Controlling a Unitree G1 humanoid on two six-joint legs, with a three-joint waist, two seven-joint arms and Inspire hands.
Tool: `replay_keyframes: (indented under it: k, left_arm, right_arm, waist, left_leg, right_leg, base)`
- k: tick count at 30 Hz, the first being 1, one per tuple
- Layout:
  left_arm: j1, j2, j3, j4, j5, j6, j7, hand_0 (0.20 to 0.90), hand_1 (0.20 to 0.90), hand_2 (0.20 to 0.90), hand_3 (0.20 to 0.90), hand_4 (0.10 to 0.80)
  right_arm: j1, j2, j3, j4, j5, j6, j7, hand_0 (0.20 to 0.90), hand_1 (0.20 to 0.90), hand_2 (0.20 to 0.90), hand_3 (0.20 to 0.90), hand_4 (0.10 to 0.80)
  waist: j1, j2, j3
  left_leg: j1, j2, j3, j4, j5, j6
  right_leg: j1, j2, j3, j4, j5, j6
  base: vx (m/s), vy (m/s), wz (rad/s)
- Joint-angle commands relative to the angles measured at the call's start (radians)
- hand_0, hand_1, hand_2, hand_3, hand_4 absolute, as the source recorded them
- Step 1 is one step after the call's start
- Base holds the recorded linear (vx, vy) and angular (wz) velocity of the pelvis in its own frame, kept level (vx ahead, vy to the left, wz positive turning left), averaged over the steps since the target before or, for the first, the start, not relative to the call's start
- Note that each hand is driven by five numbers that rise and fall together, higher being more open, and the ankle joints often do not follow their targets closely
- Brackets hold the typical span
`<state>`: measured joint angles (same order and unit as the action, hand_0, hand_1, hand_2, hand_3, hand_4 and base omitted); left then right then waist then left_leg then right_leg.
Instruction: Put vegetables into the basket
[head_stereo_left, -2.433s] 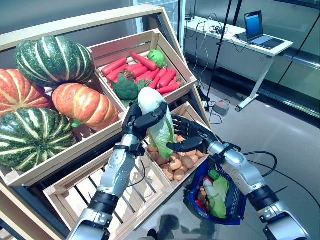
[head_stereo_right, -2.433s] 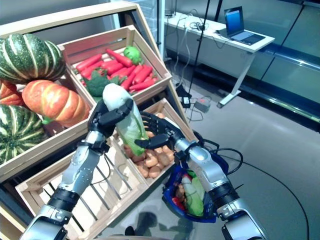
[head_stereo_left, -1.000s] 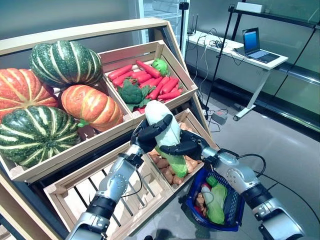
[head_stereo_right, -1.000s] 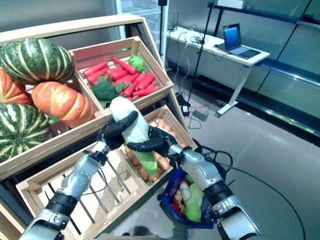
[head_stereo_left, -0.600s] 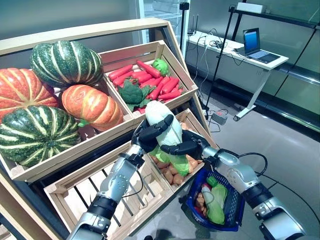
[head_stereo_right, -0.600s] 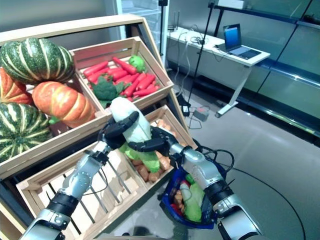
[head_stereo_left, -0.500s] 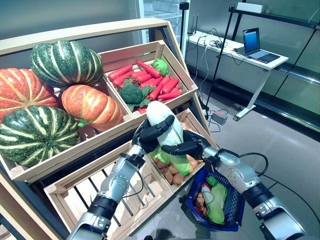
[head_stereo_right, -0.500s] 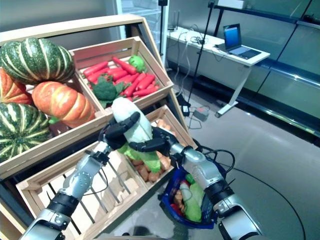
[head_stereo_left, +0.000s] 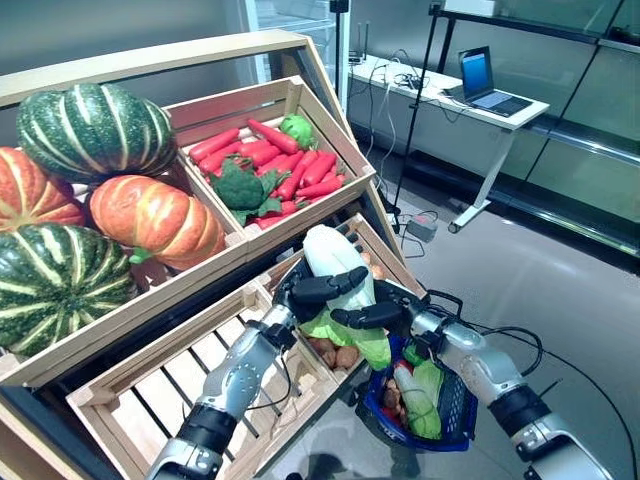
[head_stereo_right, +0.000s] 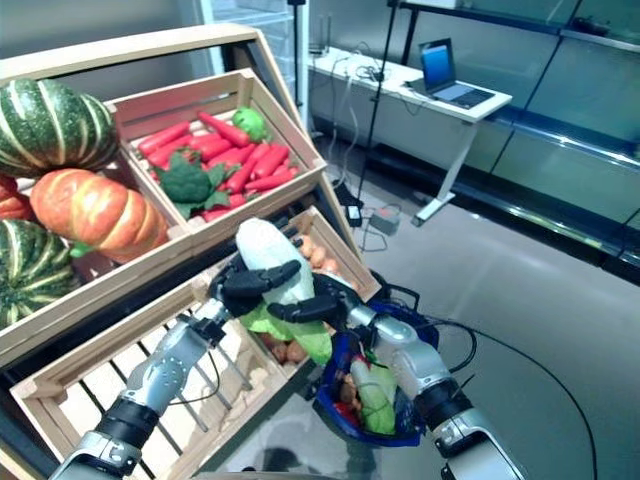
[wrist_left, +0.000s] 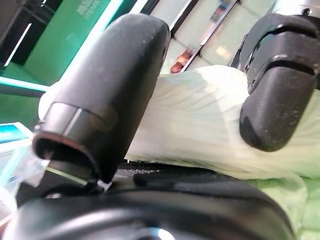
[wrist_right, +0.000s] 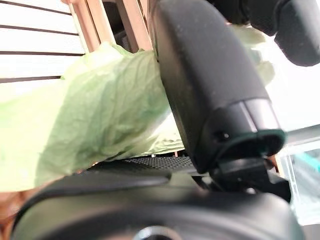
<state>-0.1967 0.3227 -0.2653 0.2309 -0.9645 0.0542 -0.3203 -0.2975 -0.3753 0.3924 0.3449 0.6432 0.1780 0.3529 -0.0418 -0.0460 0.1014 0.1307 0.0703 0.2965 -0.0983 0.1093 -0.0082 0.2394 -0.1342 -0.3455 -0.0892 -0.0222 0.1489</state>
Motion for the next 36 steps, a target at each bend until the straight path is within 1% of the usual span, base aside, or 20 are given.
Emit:
replay_keyframes:
  k: [1, 3, 4, 6, 10, 13, 14, 18, 22, 29, 33, 35, 36]
  left_arm:
    - [-0.099, 0.004, 0.1, -0.158, 0.013, -0.138, -0.046, 0.9, 0.9, 0.9, 0.9, 0.8]
    - [-0.085, 0.032, 0.137, -0.151, 0.035, -0.157, -0.027, 0.9, 0.9, 0.9, 0.9, 0.8]
    - [-0.082, 0.035, 0.142, -0.151, 0.037, -0.16, -0.025, 0.9, 0.9, 0.9, 0.9, 0.8]
    - [-0.06, 0.052, 0.18, -0.145, 0.065, -0.176, -0.013, 0.9, 0.9, 0.9, 0.9, 0.8]
    - [-0.019, 0.086, 0.255, -0.125, 0.07, -0.191, -0.02, 0.9, 0.9, 0.9, 0.9, 0.8]
    - [-0.011, 0.098, 0.276, -0.118, 0.076, -0.192, -0.011, 0.9, 0.9, 0.9, 0.9, 0.8]
    - [-0.001, 0.104, 0.296, -0.111, 0.07, -0.19, -0.014, 0.9, 0.9, 0.9, 0.9, 0.8]
    - [0.023, 0.11, 0.332, -0.099, 0.072, -0.175, -0.033, 0.9, 0.9, 0.9, 0.9, 0.8]
    - [0.041, 0.103, 0.346, -0.091, 0.075, -0.161, -0.042, 0.9, 0.9, 0.9, 0.9, 0.8]
    - [0.062, 0.099, 0.351, -0.093, 0.077, -0.16, -0.037, 0.9, 0.9, 0.9, 0.9, 0.8]
    - [0.075, 0.109, 0.343, -0.095, 0.15, -0.196, 0.002, 0.9, 0.9, 0.9, 0.9, 0.8]
    - [0.085, 0.112, 0.339, -0.093, 0.182, -0.208, 0.025, 0.9, 0.9, 0.9, 0.9, 0.8]
    - [0.091, 0.111, 0.334, -0.09, 0.207, -0.212, 0.04, 0.9, 0.9, 0.9, 0.9, 0.8]
  right_arm:
    - [-0.019, -0.077, -0.187, 0.071, -0.071, -0.103, -0.064, 0.3, 0.3, 0.3, 0.3, 0.4]
    - [0.023, -0.099, -0.217, 0.095, -0.099, -0.108, -0.071, 0.3, 0.3, 0.3, 0.3, 0.4]
    - [0.027, -0.101, -0.22, 0.097, -0.103, -0.108, -0.072, 0.3, 0.3, 0.3, 0.3, 0.4]
    - [0.066, -0.117, -0.25, 0.113, -0.109, -0.11, -0.078, 0.3, 0.3, 0.3, 0.3, 0.4]
    - [0.13, -0.138, -0.316, 0.154, -0.114, -0.135, -0.095, 0.3, 0.3, 0.3, 0.3, 0.4]
    - [0.143, -0.144, -0.34, 0.167, -0.114, -0.14, -0.127, 0.3, 0.3, 0.3, 0.3, 0.4]
    - [0.149, -0.152, -0.366, 0.185, -0.11, -0.15, -0.144, 0.3, 0.3, 0.3, 0.3, 0.4]
    - [0.16, -0.153, -0.417, 0.216, -0.104, -0.175, -0.189, 0.3, 0.3, 0.3, 0.3, 0.4]
    - [0.158, -0.146, -0.44, 0.235, -0.102, -0.175, -0.222, 0.3, 0.3, 0.3, 0.3, 0.4]
    - [0.154, -0.141, -0.446, 0.268, -0.107, -0.18, -0.254, 0.3, 0.3, 0.3, 0.3, 0.4]
    - [0.148, -0.128, -0.445, 0.267, -0.064, -0.189, -0.276, 0.3, 0.3, 0.3, 0.3, 0.4]
    - [0.137, -0.109, -0.447, 0.277, -0.004, -0.193, -0.286, 0.3, 0.3, 0.3, 0.3, 0.4]
    - [0.124, -0.094, -0.45, 0.291, 0.034, -0.197, -0.305, 0.3, 0.3, 0.3, 0.3, 0.4]
  waist:
    - [0.018, 0.02, -0.029]
    - [0.014, 0.02, -0.026]
    - [0.014, 0.02, -0.026]
    - [0.011, 0.019, -0.023]
    - [0.007, 0.021, -0.015]
    - [0.005, 0.022, -0.011]
    - [0.004, 0.025, -0.007]
    - [0.005, 0.028, 0.001]
    - [0.011, 0.031, 0.006]
    - [0.021, 0.035, 0.01]
    - [0.029, 0.037, 0.016]
    - [0.037, 0.04, 0.023]
    - [0.045, 0.041, 0.033]
  left_leg:
    - [0.123, -0.001, 0.024, 0.011, -0.216, -0.024]
    - [0.124, 0.001, 0.029, 0.011, -0.217, -0.026]
    - [0.123, 0.001, 0.03, 0.011, -0.216, -0.026]
    - [0.123, 0.002, 0.035, 0.011, -0.216, -0.026]
    - [0.121, 0.005, 0.042, 0.011, -0.214, -0.028]
    - [0.121, 0.007, 0.045, 0.011, -0.212, -0.03]
    - [0.123, 0.008, 0.036, 0.011, -0.218, -0.034]
    - [0.121, 0.007, 0.035, 0.011, -0.219, -0.034]
    - [0.121, 0.005, 0.033, 0.011, -0.221, -0.032]
    - [0.119, 0.004, 0.029, 0.011, -0.222, -0.032]
    - [0.119, 0.003, 0.027, 0.011, -0.22, -0.031]
    - [0.119, 0.001, 0.024, 0.011, -0.218, -0.029]
    - [0.112, -0.001, 0.03, 0.011, -0.21, -0.026]
  right_leg:
    - [-0.003, 0.039, 0.006, 0.002, -0.031, -0.068]
    - [-0.004, 0.04, 0.008, 0.002, -0.03, -0.066]
    - [-0.005, 0.04, 0.008, 0.002, -0.03, -0.066]
    - [-0.008, 0.04, 0.011, 0.002, -0.03, -0.066]
    - [-0.012, 0.042, 0.015, 0.002, -0.029, -0.066]
    - [-0.014, 0.043, 0.015, 0.002, -0.028, -0.066]
    - [-0.011, 0.045, 0.021, 0.002, -0.032, -0.061]
    - [-0.014, 0.045, 0.022, 0.002, -0.033, -0.061]
    - [-0.013, 0.045, 0.022, 0.002, -0.034, -0.06]
    - [-0.012, 0.043, 0.013, 0.002, -0.034, -0.06]
    - [-0.01, 0.043, 0.008, 0.002, -0.033, -0.06]
    - [-0.009, 0.044, 0.004, 0.002, -0.035, -0.063]
    - [-0.014, 0.042, -0.007, 0.002, -0.032, -0.07]
  base:
    - [0.03, -0.008, -0.17]
    - [0.034, -0.009, -0.08]
    - [0.033, -0.01, -0.02]
    - [0.02, -0.008, -0.01]
    - [0.033, -0.017, -0.05]
    - [0.033, -0.016, -0.12]
    - [0.044, -0.009, -0.06]
    - [0.042, -0.026, -0.03]
    - [0.047, -0.029, -0.02]
    - [0.045, -0.025, 0.01]
    - [0.067, -0.041, 0.03]
    - [0.075, -0.062, 0.0]
    - [0.041, -0.065, -0.01]
